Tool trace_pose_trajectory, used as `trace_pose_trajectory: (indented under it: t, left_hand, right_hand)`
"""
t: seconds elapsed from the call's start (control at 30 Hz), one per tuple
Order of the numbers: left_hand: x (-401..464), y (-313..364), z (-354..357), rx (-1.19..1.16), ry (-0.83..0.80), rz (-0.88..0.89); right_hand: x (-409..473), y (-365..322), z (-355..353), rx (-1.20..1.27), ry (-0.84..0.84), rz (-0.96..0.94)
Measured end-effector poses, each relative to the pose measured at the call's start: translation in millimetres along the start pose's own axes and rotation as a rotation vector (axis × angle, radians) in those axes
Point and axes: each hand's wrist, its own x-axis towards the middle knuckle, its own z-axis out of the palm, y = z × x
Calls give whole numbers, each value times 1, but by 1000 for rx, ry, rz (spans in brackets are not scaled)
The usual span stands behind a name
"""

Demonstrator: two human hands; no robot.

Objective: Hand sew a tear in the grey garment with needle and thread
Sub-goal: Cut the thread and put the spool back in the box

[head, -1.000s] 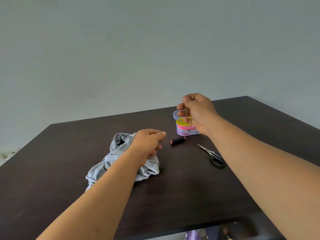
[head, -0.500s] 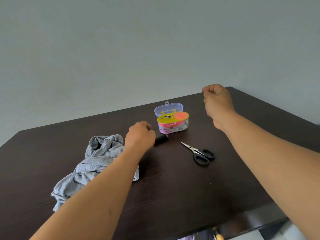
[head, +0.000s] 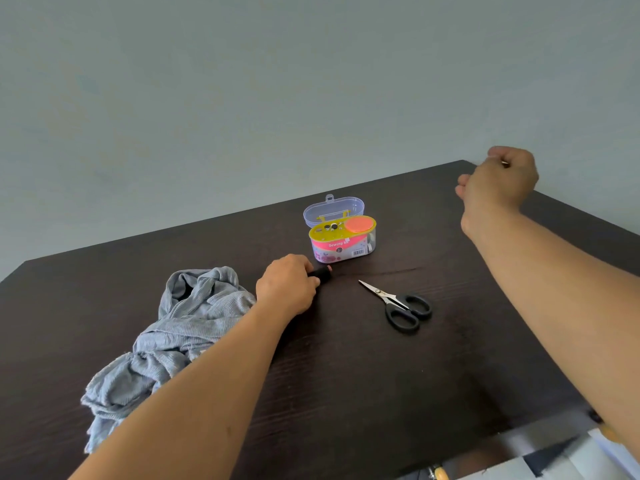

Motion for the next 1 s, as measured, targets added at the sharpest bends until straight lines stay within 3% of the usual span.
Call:
trace_pose_trajectory:
  t: [0.1,0.23,0.4,0.57,1.0]
  left_hand:
    - [-1,0,-9,-70,42,14]
    - [-2,-1,-30,-251,71,61]
    - [-9,-5,-47,-486,121,87]
    - [-23,-7,-62,-622,148,138]
    - [-45,-18,-73,-752,126,141]
  right_hand:
    - [-14,5,5,-144,-174,-132]
    - [-43,18,16,-445,-598,-320]
    - [-90,20,24,-675,-975,-519]
    - [-117,13,26,-711,-1073,-578]
    - [-130,2,26,-738,-1021,-725]
